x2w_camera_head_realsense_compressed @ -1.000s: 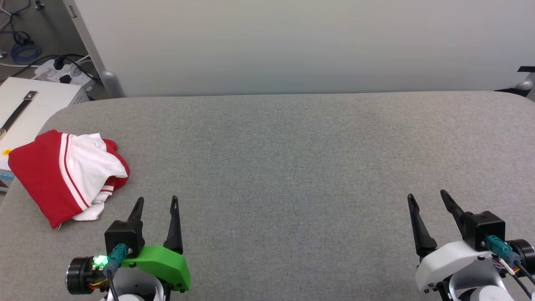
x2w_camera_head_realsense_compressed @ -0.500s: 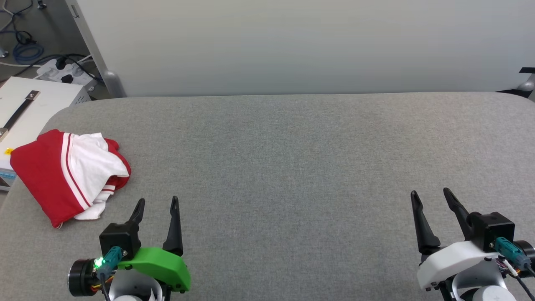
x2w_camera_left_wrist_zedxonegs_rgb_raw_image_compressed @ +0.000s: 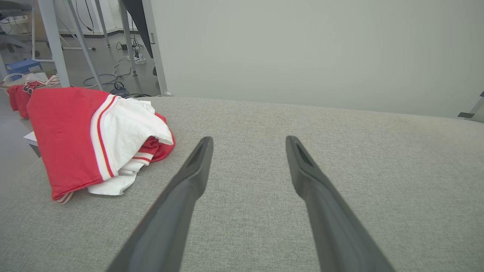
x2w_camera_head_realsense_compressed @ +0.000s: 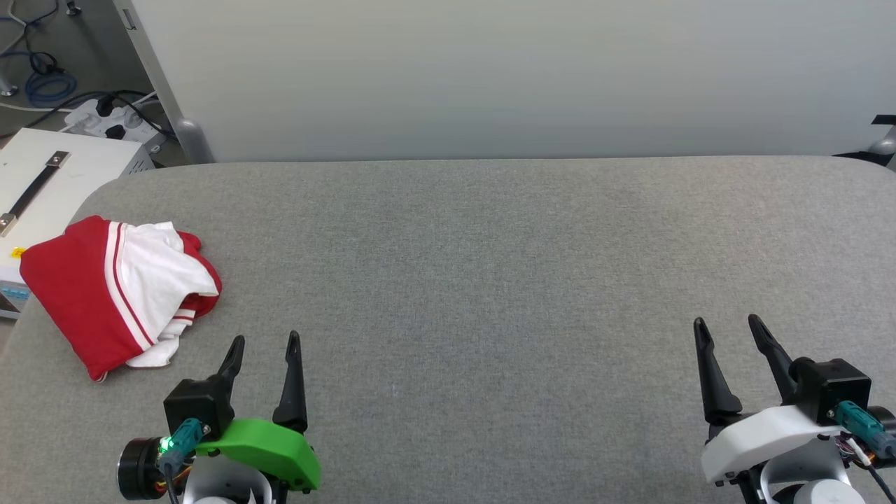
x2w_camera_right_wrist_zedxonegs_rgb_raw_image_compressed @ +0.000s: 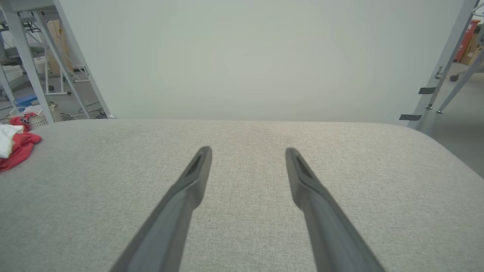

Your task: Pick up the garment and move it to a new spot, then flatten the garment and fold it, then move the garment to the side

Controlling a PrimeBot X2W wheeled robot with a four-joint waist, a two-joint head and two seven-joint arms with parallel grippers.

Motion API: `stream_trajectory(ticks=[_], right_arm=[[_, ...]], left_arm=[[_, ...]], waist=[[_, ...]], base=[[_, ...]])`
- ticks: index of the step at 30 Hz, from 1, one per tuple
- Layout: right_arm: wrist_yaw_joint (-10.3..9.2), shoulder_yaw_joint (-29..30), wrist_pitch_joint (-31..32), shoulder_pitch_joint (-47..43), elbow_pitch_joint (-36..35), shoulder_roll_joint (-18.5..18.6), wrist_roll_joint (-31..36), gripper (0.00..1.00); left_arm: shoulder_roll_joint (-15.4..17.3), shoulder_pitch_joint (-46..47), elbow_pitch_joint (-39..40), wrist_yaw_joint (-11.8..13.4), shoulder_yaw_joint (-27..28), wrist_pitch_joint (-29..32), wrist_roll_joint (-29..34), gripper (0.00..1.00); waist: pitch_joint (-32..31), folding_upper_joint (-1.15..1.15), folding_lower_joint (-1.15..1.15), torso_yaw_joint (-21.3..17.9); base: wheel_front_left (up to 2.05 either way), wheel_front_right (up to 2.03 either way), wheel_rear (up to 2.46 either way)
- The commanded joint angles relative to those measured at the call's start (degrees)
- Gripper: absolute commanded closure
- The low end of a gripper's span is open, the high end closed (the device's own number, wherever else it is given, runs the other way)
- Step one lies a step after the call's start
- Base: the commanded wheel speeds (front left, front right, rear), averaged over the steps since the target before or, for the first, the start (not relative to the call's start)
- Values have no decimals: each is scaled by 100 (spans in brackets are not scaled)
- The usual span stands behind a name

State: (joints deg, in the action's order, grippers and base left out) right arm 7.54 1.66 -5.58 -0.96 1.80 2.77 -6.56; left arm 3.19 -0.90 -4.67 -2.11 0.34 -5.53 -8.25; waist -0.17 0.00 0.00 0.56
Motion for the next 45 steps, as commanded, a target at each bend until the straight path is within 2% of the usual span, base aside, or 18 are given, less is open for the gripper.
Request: stream_trajectory(ticks=[1, 30, 37, 45], right_arm=[[-2, 17, -64, 48, 28, 6, -88, 0], [-3, 75, -401, 44, 210, 8, -269, 0], [-4, 68, -484, 20, 213, 8, -286, 0], [-4, -126, -577, 47, 245, 9, -269, 0]], left_arm=[[-13, 29, -12, -36, 3, -56, -66, 0], [-20, -5, -282, -134, 43, -398, -421, 0], [-22, 74, -373, -142, 29, -482, -506, 0], [-24, 141, -461, -166, 86, -576, -578, 0]], waist=[[3, 0, 0, -1], [-25, 0, 0, 56], [13, 0, 0, 340], [81, 0, 0, 882]], base=[[0, 0, 0], [0, 0, 0], [0, 0, 0], [0, 0, 0]])
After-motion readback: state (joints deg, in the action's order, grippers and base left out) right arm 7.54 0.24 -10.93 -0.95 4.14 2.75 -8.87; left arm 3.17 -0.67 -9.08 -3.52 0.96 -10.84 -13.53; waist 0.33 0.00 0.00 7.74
